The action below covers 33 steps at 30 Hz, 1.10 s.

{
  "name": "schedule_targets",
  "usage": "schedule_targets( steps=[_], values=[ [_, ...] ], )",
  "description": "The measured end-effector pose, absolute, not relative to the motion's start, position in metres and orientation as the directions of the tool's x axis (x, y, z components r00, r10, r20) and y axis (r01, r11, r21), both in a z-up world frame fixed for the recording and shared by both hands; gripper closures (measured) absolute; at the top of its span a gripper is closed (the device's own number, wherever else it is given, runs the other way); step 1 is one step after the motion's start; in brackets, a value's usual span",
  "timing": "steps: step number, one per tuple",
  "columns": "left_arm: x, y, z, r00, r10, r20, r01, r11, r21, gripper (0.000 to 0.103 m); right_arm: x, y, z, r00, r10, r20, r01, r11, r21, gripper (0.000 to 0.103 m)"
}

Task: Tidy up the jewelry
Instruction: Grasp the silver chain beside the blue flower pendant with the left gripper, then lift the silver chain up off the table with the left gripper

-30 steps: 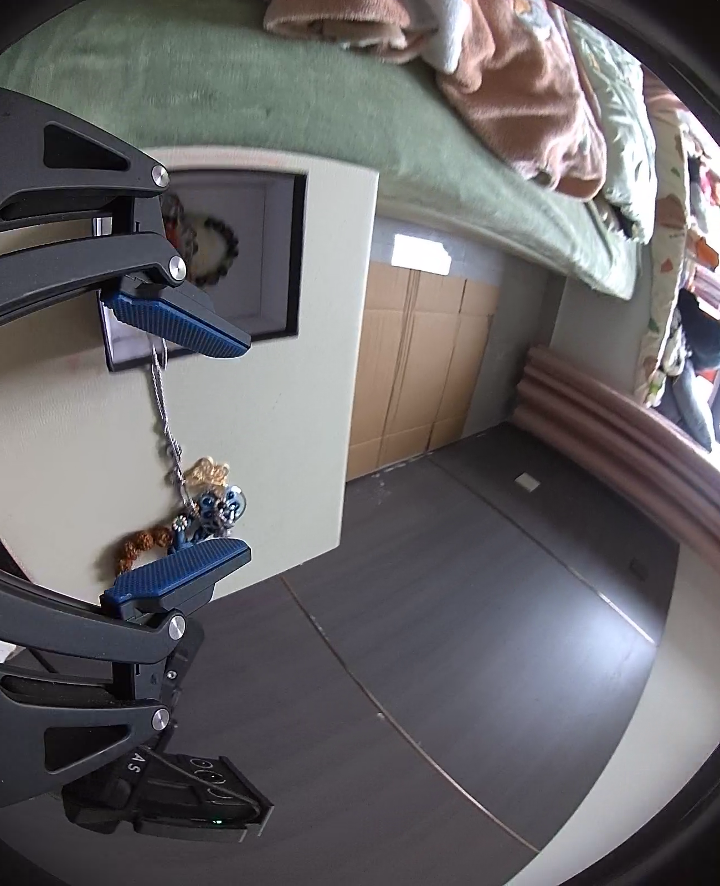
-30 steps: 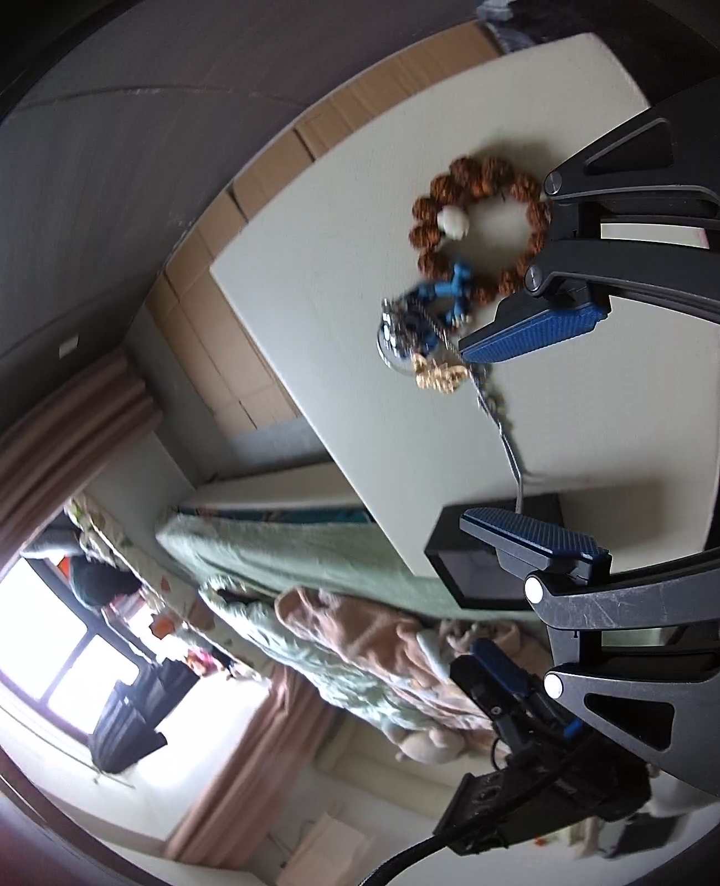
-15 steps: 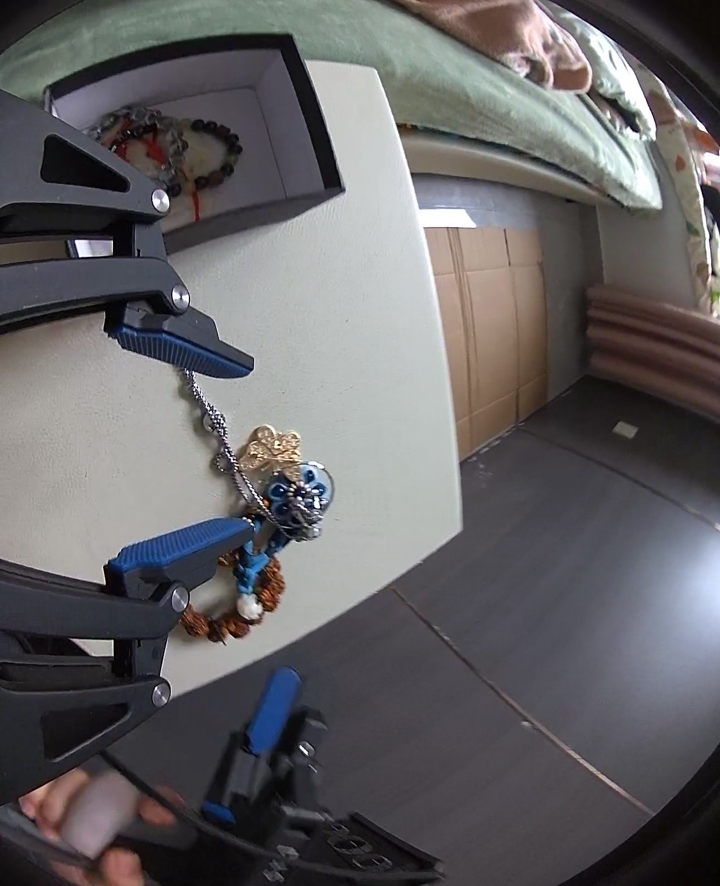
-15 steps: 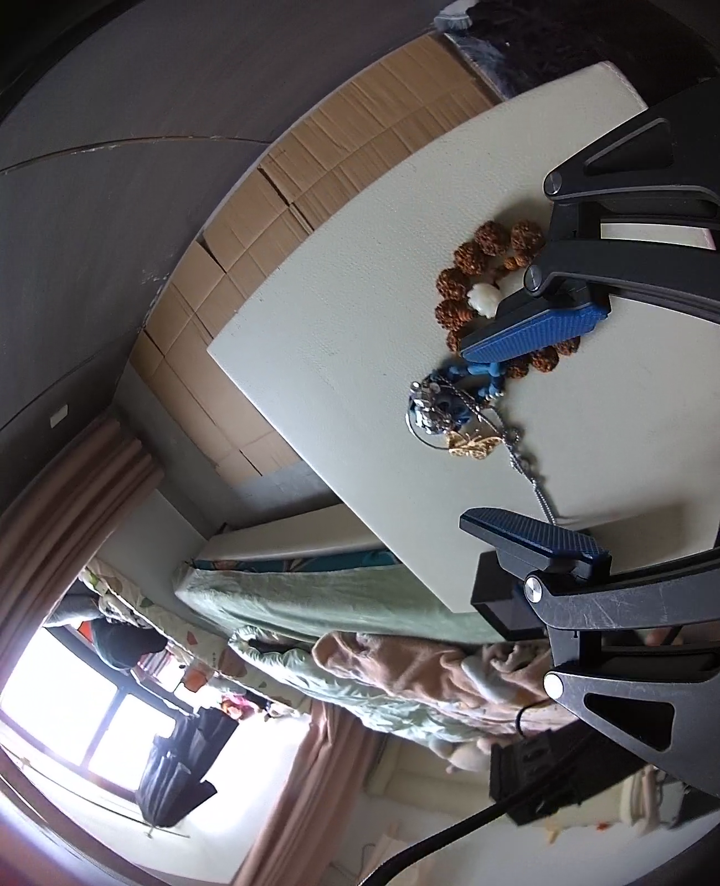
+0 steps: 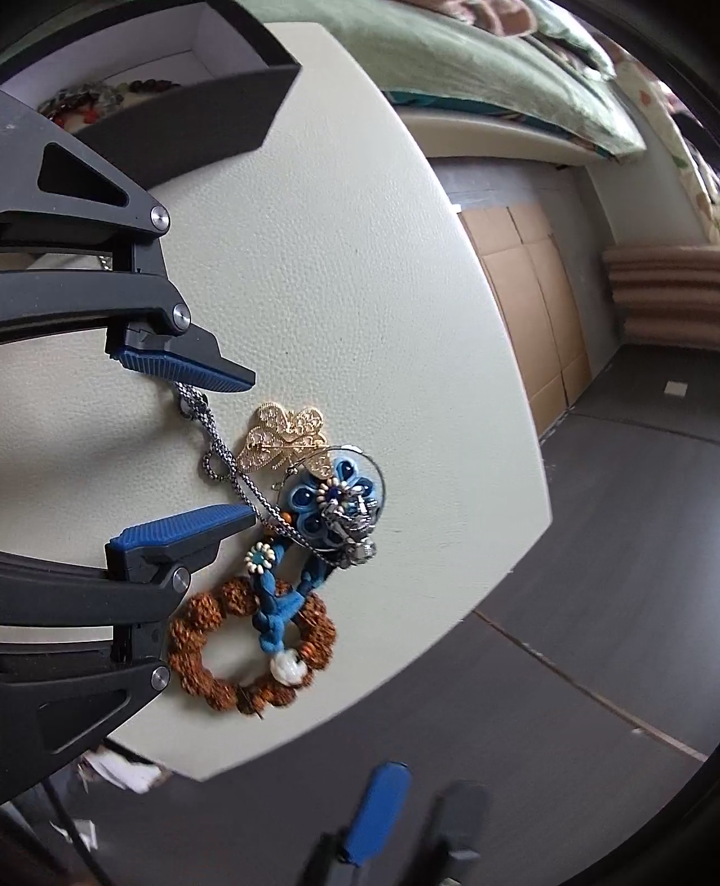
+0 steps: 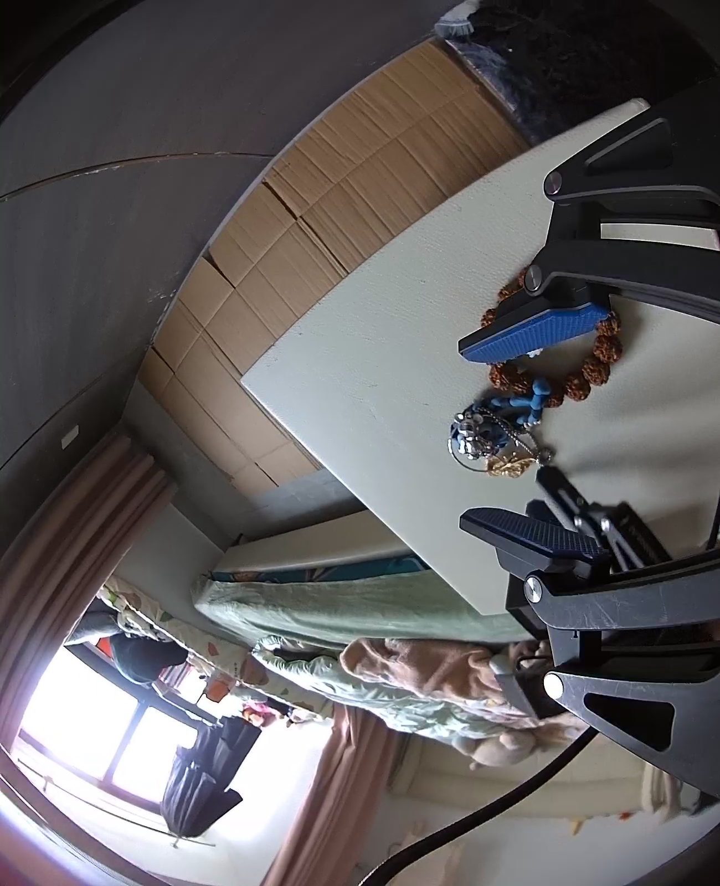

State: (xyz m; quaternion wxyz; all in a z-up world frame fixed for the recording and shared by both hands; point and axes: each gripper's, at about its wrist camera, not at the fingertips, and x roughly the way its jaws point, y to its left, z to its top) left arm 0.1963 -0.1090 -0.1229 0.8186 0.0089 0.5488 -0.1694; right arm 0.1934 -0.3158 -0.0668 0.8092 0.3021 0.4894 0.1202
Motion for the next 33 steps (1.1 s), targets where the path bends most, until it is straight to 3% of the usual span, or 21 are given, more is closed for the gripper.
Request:
schedule_targets(
  steps=[9,12,16,18,24,33],
  values=[
    [0.189,-0.128,-0.129,0.389,-0.172,-0.905,0.372,0.928,-0.017,0.062,0.194,-0.311,-0.067,0.476,0.495,-0.727,0.080,0.799,0.596,0.047],
    [0.183,-0.129,-0.128,0.380,-0.185,-0.906,0.389,0.921,-0.025,0.090,0.193,-0.309,-0.067,0.471,0.497,-0.729,0.072,0.802,0.593,0.047],
    [0.177,-0.127,-0.128,0.385,-0.182,-0.905,0.393,0.919,-0.017,0.092,0.191,-0.309,-0.068,0.469,0.490,-0.735,0.075,0.807,0.586,0.047],
    [0.177,-0.124,-0.125,0.392,-0.194,-0.899,0.369,0.929,-0.040,0.101,0.191,-0.309,-0.068,0.467,0.489,-0.737,0.077,0.808,0.584,0.047],
    [0.175,-0.097,-0.085,0.462,-0.303,-0.834,0.299,0.938,-0.175,0.101,0.186,-0.306,-0.069,0.462,0.492,-0.738,0.066,0.811,0.582,0.047],
    [0.162,-0.078,-0.045,0.542,-0.373,-0.753,0.263,0.926,-0.270,0.101,0.184,-0.300,-0.076,0.442,0.489,-0.752,0.076,0.815,0.575,0.047]
  ],
)
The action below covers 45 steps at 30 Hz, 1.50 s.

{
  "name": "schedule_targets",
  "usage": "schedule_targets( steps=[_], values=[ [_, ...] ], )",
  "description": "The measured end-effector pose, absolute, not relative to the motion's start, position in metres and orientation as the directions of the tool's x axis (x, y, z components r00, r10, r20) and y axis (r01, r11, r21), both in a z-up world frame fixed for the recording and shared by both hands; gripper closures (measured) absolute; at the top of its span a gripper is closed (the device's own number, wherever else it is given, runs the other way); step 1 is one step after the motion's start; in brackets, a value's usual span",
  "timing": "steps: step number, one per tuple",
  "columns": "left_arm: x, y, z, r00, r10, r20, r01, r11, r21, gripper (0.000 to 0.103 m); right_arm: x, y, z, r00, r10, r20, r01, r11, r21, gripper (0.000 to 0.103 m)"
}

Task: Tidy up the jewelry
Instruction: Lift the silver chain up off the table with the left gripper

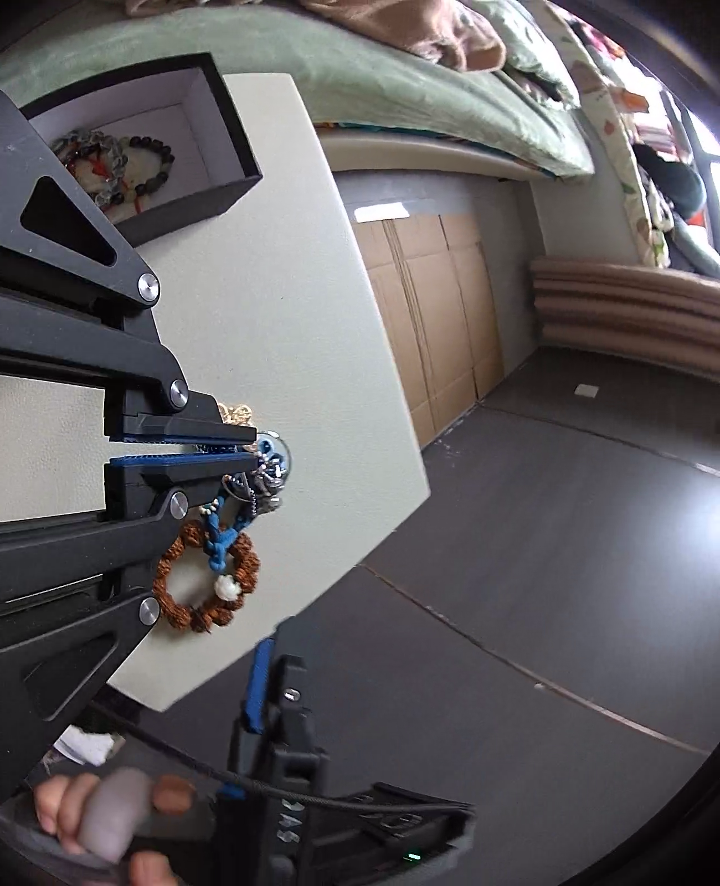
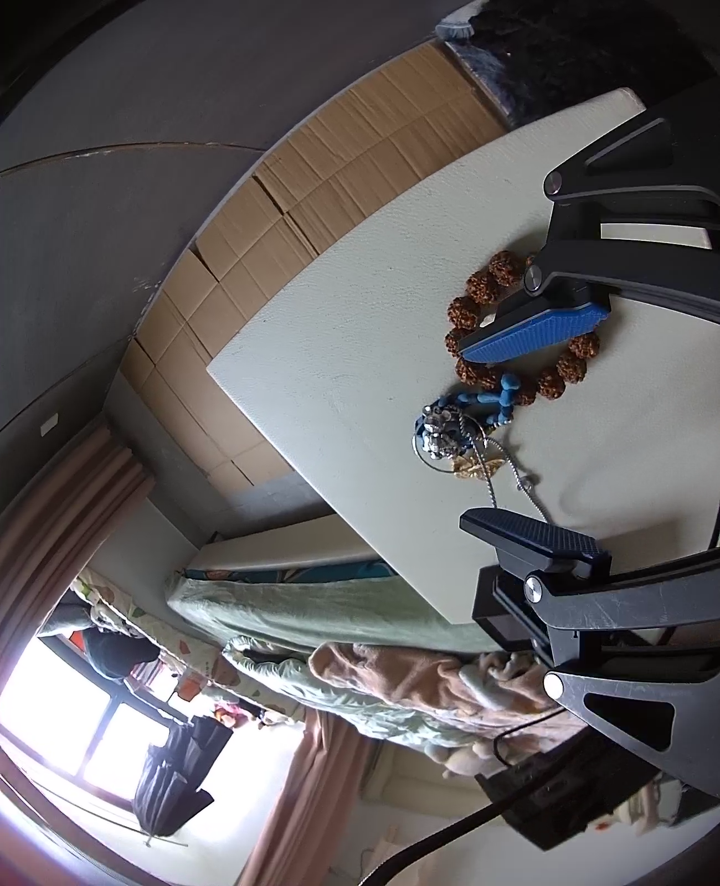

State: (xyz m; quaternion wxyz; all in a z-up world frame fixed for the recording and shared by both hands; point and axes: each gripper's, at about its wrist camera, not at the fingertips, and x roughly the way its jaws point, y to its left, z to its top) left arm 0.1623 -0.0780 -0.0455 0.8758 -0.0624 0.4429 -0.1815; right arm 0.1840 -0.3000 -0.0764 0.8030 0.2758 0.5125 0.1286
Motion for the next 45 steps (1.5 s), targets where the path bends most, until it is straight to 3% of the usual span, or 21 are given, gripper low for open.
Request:
schedule_targets(
  steps=[15,29,45],
  values=[
    [0.128,-0.035,0.062,0.724,-0.461,-0.512,0.262,0.872,-0.414,0.101,0.183,-0.276,-0.081,0.414,0.494,-0.765,0.038,0.830,0.557,0.047],
    [0.083,0.007,0.145,0.840,-0.451,-0.303,0.296,0.848,-0.440,0.101,0.187,-0.231,-0.098,0.354,0.486,-0.799,-0.030,0.860,0.510,0.048],
    [0.074,0.005,0.202,0.881,-0.387,-0.271,0.290,0.896,-0.335,0.101,0.195,-0.214,-0.113,0.321,0.484,-0.814,-0.021,0.863,0.505,0.054]
  ],
)
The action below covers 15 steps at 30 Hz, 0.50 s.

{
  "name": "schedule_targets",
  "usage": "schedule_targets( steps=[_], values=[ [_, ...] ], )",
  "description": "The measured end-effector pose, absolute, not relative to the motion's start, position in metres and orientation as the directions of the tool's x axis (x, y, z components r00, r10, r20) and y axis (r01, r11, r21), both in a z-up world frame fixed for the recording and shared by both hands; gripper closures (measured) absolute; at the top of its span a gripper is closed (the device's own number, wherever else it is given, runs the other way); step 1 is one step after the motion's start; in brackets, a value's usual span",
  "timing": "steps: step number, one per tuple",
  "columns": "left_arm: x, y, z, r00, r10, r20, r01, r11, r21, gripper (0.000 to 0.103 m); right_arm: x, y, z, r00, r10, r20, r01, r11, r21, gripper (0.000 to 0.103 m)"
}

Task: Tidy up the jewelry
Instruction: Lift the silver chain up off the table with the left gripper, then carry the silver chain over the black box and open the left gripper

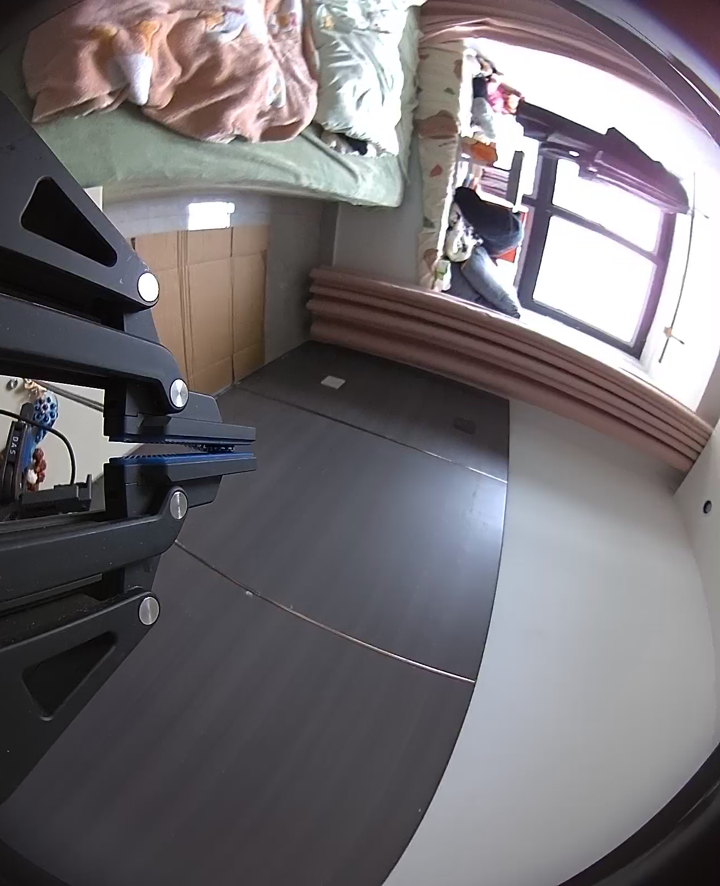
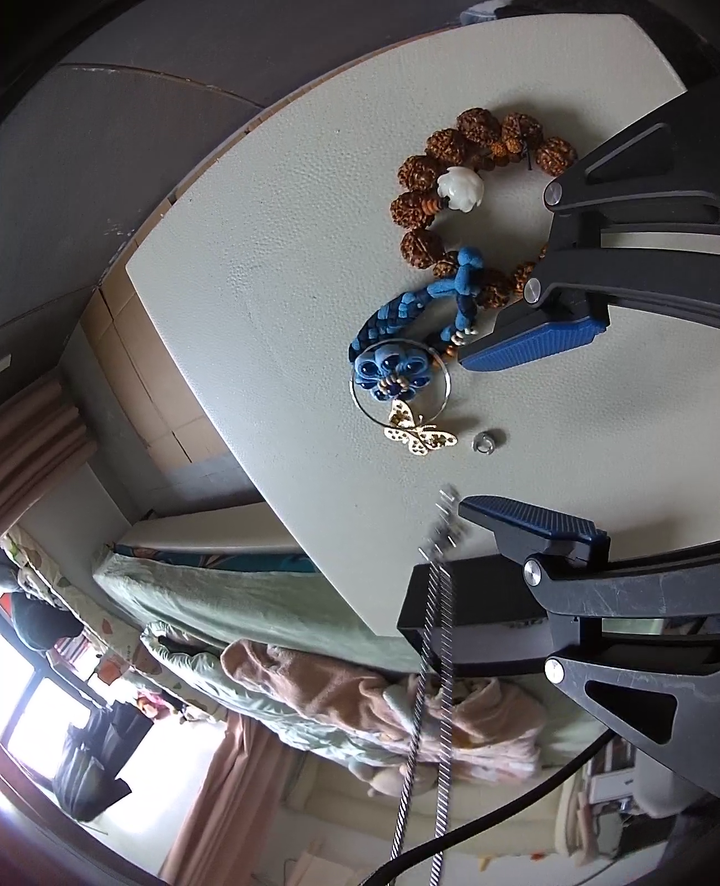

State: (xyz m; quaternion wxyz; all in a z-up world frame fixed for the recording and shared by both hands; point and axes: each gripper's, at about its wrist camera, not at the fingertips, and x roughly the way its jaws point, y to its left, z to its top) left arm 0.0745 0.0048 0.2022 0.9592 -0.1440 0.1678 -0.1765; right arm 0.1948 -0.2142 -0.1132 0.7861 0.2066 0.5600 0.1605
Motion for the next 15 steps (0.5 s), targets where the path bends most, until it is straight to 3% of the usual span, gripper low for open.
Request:
schedule_targets(
  steps=[5,10,13,15],
  values=[
    [0.072,0.006,0.210,0.893,-0.353,-0.279,0.266,0.914,-0.307,0.101,0.206,-0.210,-0.133,0.269,0.484,-0.833,0.032,0.859,0.510,0.054],
    [0.067,0.013,0.221,0.910,-0.307,-0.278,0.231,0.934,-0.273,0.101,0.203,-0.185,-0.132,0.241,0.478,-0.845,-0.055,0.876,0.480,0.054],
    [0.064,0.020,0.228,0.921,-0.280,-0.272,0.210,0.943,-0.259,0.101,0.203,-0.171,-0.134,0.233,0.424,-0.875,-0.102,0.906,0.412,0.067],
    [0.061,0.023,0.233,0.926,-0.264,-0.270,0.198,0.948,-0.249,0.101,0.203,-0.164,-0.137,0.228,0.378,-0.897,-0.120,0.925,0.360,0.068]
  ],
)
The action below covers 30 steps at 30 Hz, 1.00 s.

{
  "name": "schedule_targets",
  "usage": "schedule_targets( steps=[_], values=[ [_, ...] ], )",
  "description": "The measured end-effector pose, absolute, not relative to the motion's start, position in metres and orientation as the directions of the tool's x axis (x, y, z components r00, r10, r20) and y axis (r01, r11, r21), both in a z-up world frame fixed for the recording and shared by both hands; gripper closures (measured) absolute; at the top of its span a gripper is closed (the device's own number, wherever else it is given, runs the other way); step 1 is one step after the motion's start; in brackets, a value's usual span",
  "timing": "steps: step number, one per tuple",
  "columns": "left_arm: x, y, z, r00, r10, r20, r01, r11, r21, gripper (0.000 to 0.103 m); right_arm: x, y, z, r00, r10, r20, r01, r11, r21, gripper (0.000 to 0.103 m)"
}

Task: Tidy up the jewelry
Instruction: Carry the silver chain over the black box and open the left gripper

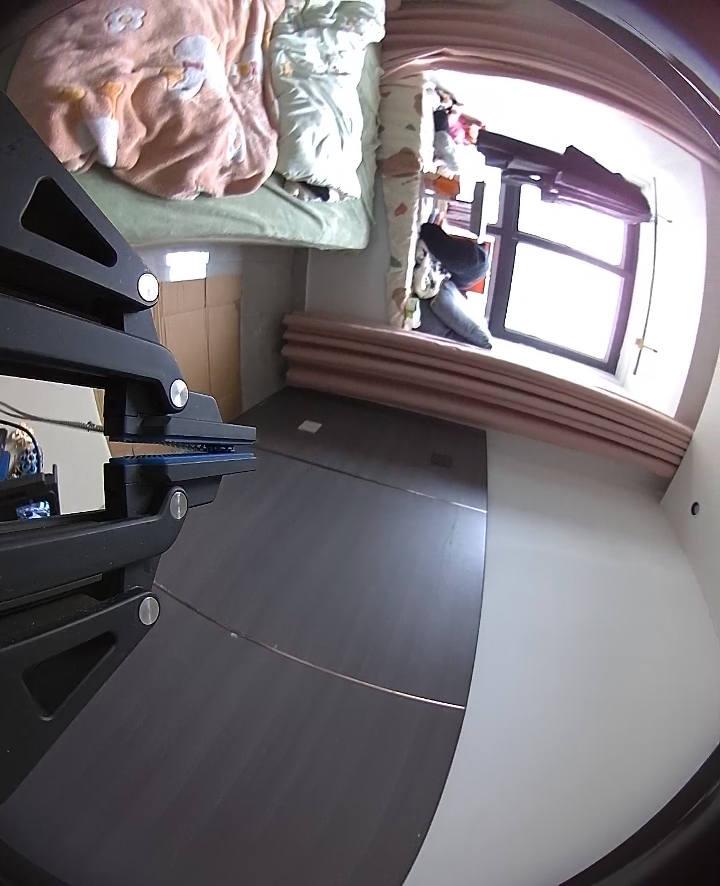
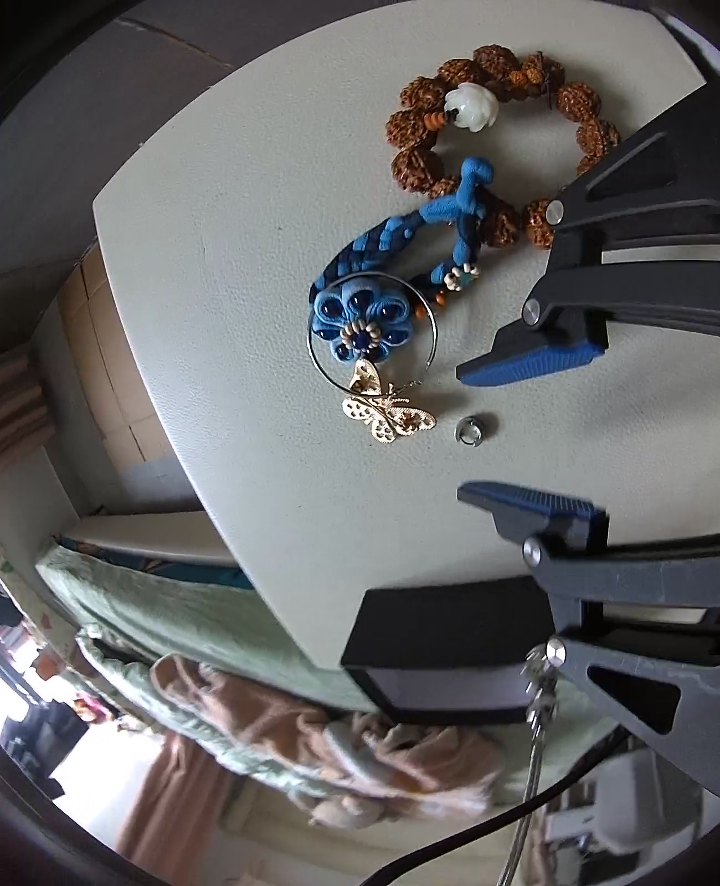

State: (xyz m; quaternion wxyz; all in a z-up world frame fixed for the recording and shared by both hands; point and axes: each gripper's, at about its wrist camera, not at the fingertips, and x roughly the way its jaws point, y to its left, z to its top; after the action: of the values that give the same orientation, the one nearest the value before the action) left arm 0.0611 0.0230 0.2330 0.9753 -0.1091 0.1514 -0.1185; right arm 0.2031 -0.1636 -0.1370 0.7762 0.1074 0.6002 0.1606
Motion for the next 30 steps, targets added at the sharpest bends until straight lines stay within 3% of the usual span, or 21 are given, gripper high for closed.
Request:
schedule_targets(
  steps=[8,10,11,19,24,30],
  values=[
    [0.066,0.030,0.235,0.936,-0.217,-0.278,0.158,0.962,-0.221,0.101,0.192,-0.126,-0.138,0.281,0.182,-0.942,-0.252,0.961,0.111,0.076],
    [0.070,0.032,0.232,0.934,-0.211,-0.288,0.149,0.963,-0.224,0.101,0.188,-0.117,-0.138,0.311,0.113,-0.944,-0.293,0.956,0.018,0.088],
    [0.072,0.033,0.229,0.932,-0.210,-0.295,0.145,0.963,-0.227,0.101,0.187,-0.115,-0.138,0.317,0.106,-0.943,-0.304,0.953,0.005,0.088],
    [0.084,0.045,0.203,0.915,-0.202,-0.349,0.116,0.960,-0.253,0.101,0.185,-0.134,-0.115,0.338,0.226,-0.914,-0.290,0.949,0.127,0.089],
    [0.090,0.056,0.180,0.911,-0.162,-0.380,0.070,0.967,-0.246,0.101,0.178,-0.148,-0.085,0.387,0.382,-0.839,-0.302,0.912,0.277,0.089],
    [0.104,0.071,0.129,0.878,-0.173,-0.447,0.023,0.947,-0.320,0.101,0.176,-0.151,-0.061,0.422,0.519,-0.743,-0.329,0.852,0.408,0.089]
  ],
)
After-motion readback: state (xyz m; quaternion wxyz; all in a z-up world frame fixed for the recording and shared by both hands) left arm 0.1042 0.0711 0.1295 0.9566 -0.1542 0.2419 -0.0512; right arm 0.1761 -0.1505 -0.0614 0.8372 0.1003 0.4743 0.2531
